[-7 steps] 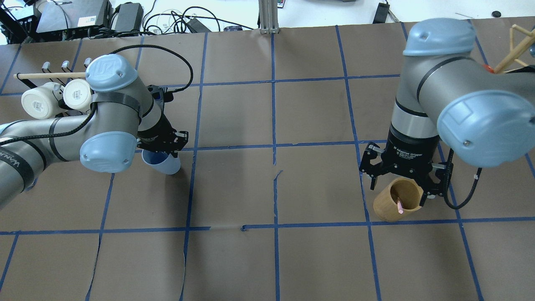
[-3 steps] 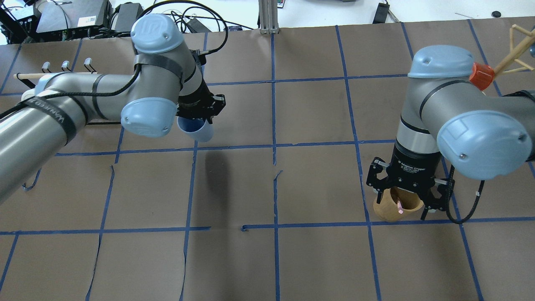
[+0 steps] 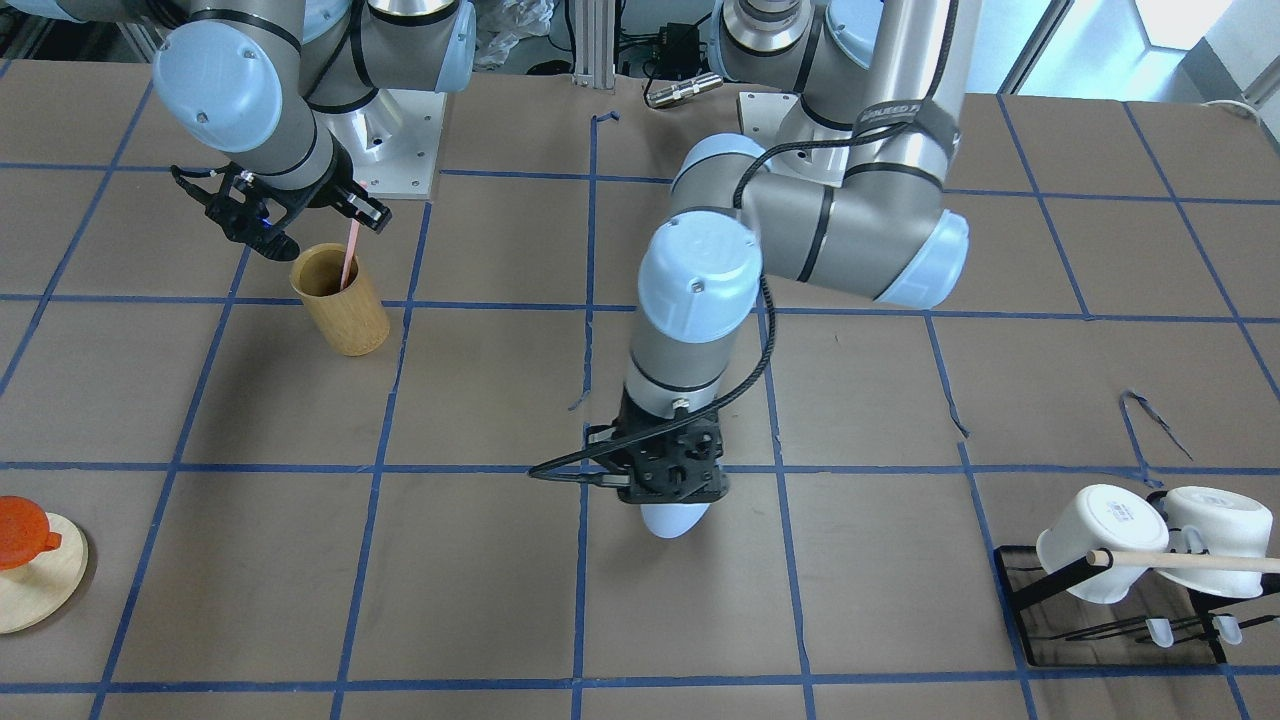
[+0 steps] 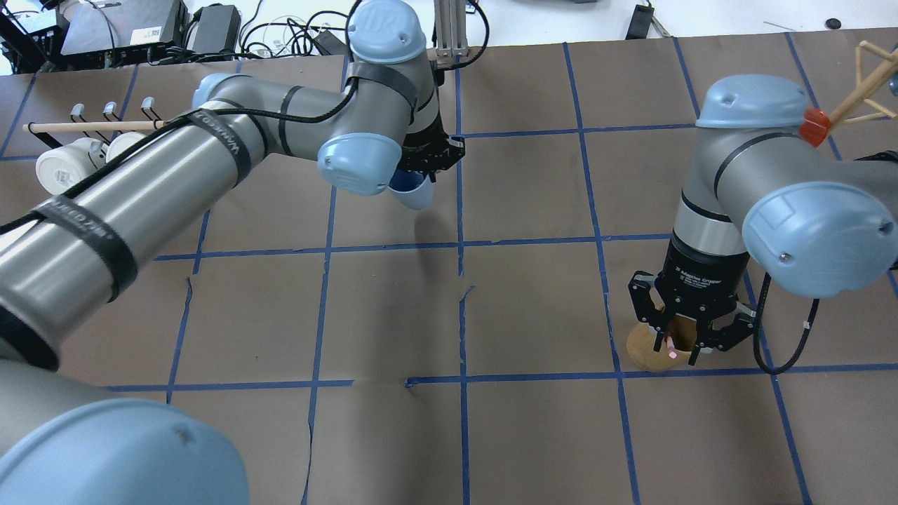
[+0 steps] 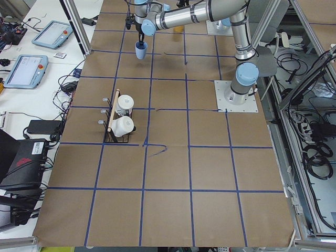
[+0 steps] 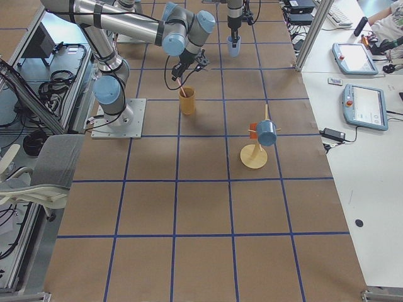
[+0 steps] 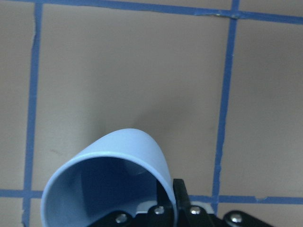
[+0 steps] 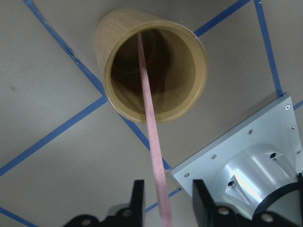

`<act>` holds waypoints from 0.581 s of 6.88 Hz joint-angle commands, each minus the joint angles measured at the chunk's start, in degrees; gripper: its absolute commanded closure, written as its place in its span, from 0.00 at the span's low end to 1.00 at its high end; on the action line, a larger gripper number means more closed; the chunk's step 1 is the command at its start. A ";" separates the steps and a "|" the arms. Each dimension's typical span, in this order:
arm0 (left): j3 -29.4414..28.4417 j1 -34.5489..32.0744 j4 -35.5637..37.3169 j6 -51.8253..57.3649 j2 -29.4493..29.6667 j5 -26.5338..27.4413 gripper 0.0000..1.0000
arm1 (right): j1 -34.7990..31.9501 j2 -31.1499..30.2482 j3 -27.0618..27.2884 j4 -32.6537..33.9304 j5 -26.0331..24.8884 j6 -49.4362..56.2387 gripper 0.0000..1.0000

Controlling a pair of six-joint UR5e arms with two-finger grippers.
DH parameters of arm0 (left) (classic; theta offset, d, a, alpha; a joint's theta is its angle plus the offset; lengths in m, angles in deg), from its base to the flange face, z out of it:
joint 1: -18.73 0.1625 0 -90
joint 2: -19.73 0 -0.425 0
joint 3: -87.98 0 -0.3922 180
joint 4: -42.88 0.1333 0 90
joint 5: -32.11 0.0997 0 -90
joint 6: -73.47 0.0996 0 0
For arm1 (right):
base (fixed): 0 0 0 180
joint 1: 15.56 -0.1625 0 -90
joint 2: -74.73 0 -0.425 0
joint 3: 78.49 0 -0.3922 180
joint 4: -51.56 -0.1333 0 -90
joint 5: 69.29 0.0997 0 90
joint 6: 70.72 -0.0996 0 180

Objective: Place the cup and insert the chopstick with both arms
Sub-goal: 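Carry the blue cup to center with the left gripper while the right grasps the chopstick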

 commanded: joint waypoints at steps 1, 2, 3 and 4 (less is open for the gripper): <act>-3.96 -2.69 1.07 1.09 6.10 -0.05 1.00 | 0.18 0.19 0.04 -0.03 0.39 0.14 0.82; -5.98 -3.56 0.47 1.09 6.38 0.04 1.00 | 0.27 0.28 0.04 -0.11 0.39 0.14 0.81; -7.57 -3.92 -0.32 0.66 6.04 0.13 1.00 | 0.36 0.20 0.04 -0.03 0.47 0.14 0.81; -7.32 -3.93 0.10 -0.13 6.29 -0.05 0.01 | 0.45 0.28 -0.23 0.23 0.48 0.40 0.86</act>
